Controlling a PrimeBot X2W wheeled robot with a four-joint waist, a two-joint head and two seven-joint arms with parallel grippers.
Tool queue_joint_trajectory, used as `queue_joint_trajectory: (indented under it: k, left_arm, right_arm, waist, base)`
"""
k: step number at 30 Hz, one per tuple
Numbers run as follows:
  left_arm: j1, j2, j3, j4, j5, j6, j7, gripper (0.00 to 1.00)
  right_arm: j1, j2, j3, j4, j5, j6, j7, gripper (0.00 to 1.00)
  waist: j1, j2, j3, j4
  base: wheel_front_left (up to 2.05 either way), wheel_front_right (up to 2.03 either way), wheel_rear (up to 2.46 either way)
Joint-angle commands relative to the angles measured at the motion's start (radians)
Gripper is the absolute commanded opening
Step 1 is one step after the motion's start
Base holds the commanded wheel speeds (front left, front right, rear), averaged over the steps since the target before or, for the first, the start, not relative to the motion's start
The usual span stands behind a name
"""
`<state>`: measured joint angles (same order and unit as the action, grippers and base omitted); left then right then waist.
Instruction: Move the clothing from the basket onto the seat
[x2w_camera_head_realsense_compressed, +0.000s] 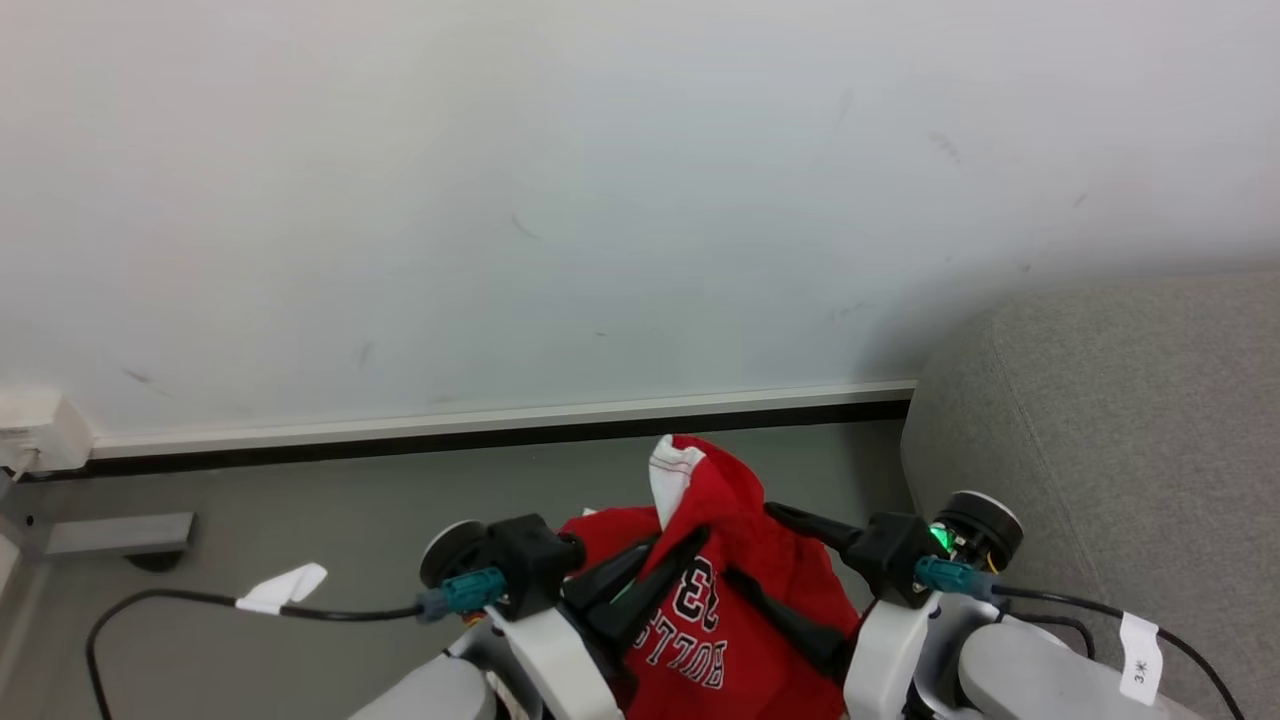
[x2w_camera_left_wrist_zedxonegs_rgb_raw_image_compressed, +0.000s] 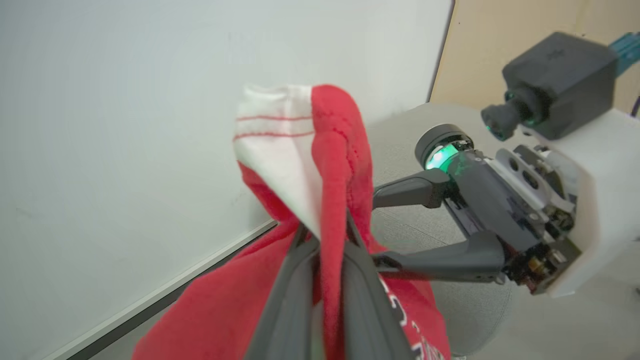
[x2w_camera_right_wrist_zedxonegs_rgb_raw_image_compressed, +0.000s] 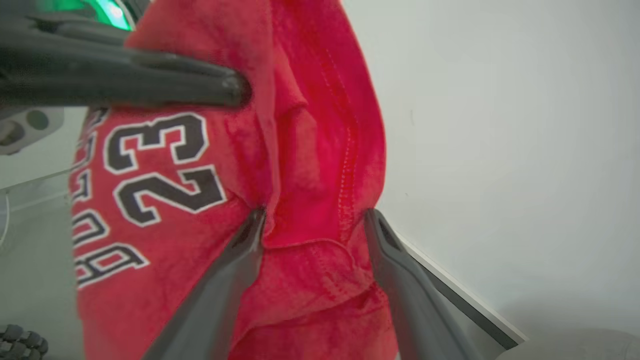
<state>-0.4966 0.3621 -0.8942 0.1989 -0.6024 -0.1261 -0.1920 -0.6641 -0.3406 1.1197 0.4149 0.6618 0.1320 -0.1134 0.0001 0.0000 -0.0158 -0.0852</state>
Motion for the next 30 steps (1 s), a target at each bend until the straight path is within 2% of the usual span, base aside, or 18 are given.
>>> queue_joint_trajectory:
  k: [1,7,16,17,19,24,30]
  left_arm:
    - [-0.019,0.008,-0.014,-0.02,-0.019,-0.005,0.004,0.0]
    - [-0.06,0.031,-0.077,-0.078,-0.064,-0.006,0.0,0.0]
    - [-0.103,0.036,-0.136,-0.087,-0.139,-0.007,-0.035,0.0]
    - [-0.108,0.037,-0.14,-0.086,-0.143,-0.007,-0.037,0.0]
    - [-0.116,0.041,-0.148,-0.083,-0.148,-0.007,-0.043,0.0]
    - [-0.13,0.046,-0.158,-0.066,-0.165,-0.007,-0.056,0.0]
    - [-0.129,0.051,-0.147,-0.027,-0.16,-0.004,-0.065,0.0]
  right_arm:
    - [-0.034,0.012,0.026,0.012,0.025,-0.002,-0.015,1.0]
    - [-0.113,0.025,0.14,0.053,0.074,-0.002,-0.014,1.0]
    - [-0.085,0.062,0.162,0.012,0.1,-0.002,-0.001,1.0]
    - [-0.081,0.062,0.162,0.005,0.097,-0.002,0.001,0.75]
    - [-0.073,0.062,0.162,-0.013,0.105,-0.002,0.005,0.0]
    - [-0.066,0.05,0.162,-0.032,0.131,-0.002,-0.001,0.0]
    - [-0.08,0.039,0.161,0.007,0.167,-0.002,-0.058,0.0]
  waist:
    - [-0.0001,0.0,0.002,0.002]
    - [-0.0001,0.0,0.008,0.007]
    - [-0.0001,0.0,0.013,0.015]
    - [-0.0001,0.0,0.014,0.015]
    - [-0.0001,0.0,0.016,0.014]
    - [-0.0001,0.0,0.021,0.009]
    - [-0.0001,0.0,0.03,-0.002]
  base:
    - [0.0,0.0,0.0]
    - [0.0,0.0,0.0]
    - [0.0,0.0,0.0]
    - [0.0,0.0,0.0]
    - [0.0,0.0,0.0]
    - [0.0,0.0,0.0]
    - [0.0,0.0,0.0]
